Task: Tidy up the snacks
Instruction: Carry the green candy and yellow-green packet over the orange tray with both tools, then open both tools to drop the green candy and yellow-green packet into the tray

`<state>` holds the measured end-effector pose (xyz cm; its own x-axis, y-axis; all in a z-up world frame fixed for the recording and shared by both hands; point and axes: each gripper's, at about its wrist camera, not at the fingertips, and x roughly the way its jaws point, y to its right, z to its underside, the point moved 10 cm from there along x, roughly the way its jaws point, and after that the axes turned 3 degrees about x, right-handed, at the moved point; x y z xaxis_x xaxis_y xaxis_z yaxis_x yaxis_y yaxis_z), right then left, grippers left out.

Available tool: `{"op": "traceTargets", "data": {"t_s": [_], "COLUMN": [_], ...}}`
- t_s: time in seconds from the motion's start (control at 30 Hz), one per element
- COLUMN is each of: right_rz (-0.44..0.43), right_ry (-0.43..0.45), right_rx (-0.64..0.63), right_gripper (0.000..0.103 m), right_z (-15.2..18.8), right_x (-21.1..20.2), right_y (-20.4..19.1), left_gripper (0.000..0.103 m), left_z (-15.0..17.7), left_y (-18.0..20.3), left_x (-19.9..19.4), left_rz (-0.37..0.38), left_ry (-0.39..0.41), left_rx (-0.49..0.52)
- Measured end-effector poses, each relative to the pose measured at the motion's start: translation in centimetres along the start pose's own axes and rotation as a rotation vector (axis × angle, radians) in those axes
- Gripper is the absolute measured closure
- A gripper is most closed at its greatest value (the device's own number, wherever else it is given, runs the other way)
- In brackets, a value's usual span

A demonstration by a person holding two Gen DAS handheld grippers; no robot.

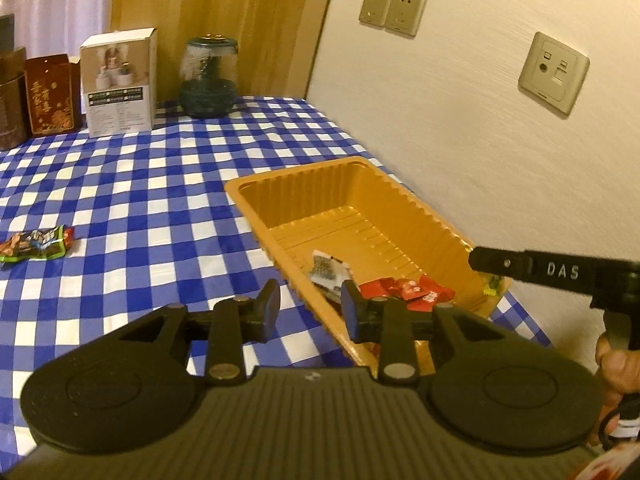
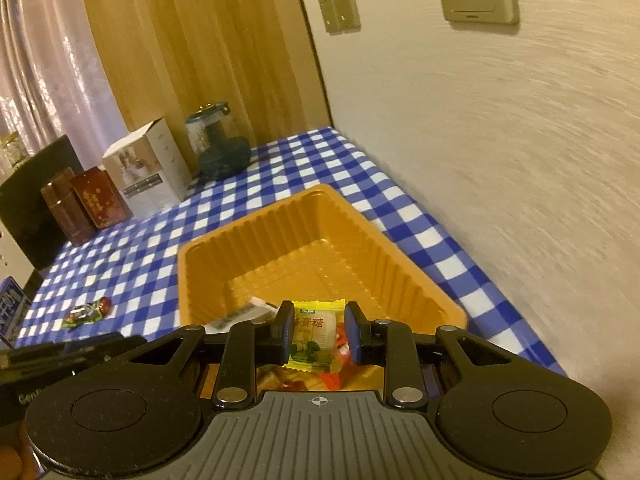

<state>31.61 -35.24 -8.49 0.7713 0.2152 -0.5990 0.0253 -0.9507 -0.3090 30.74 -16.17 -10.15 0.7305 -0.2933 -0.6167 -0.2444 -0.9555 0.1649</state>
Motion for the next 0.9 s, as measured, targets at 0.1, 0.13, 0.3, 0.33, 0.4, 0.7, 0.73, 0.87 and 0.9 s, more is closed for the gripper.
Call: {"op": "traceTargets", "data": {"t_s": [0.1, 0.13, 0.3, 0.33, 0.4, 0.7, 0.73, 0.87, 0.9], "right_rz": [-0.061, -0.070, -0.044, -0.042, -0.037, -0.040, -0.044, -0.065, -0.071], "right_ry": [0.001, 0.001, 0.045, 0.046, 0.046, 0.040, 0.036, 0.028, 0.023], "right_rx": [0.027, 0.042, 0.066, 0.071, 0.076, 0.092, 0.092, 0.096, 0.095], "right_gripper": [0.066, 0.057, 0.039, 0.039, 0.039, 0.039, 0.039, 0.039, 0.039], "right_z": [-0.3, -0.5, -1.0, -1.0, -0.8, 1.4, 1.8, 3.2, 3.7], "right_x": [0.4, 0.5, -0.2, -0.4, -0.9, -4.5, -5.0, -6.5, -6.9], "right_y": [-0.7, -0.7, -0.5, -0.4, -0.4, -2.3, -2.6, -4.2, -4.6], "left_gripper": [0.074, 0.074, 0.074, 0.074, 0.073, 0.067, 0.067, 0.062, 0.060], "left_z": [0.3, 0.4, 1.0, 1.1, 1.4, 2.5, 2.6, 3.3, 3.4], "left_y": [-0.2, -0.4, -0.8, -1.0, -1.2, -1.7, -1.8, -2.3, -2.5], "left_x": [-0.3, -0.3, -1.2, -1.5, -2.1, -6.3, -6.9, -9.2, -9.7], "left_rz": [0.002, 0.002, -0.005, -0.008, -0.012, -0.036, -0.038, -0.054, -0.059], "left_ry": [-0.002, -0.003, 0.001, 0.002, 0.007, 0.023, 0.028, 0.041, 0.043], "left_rx": [-0.007, -0.009, -0.019, -0.022, -0.030, -0.049, -0.052, -0.052, -0.054]}}
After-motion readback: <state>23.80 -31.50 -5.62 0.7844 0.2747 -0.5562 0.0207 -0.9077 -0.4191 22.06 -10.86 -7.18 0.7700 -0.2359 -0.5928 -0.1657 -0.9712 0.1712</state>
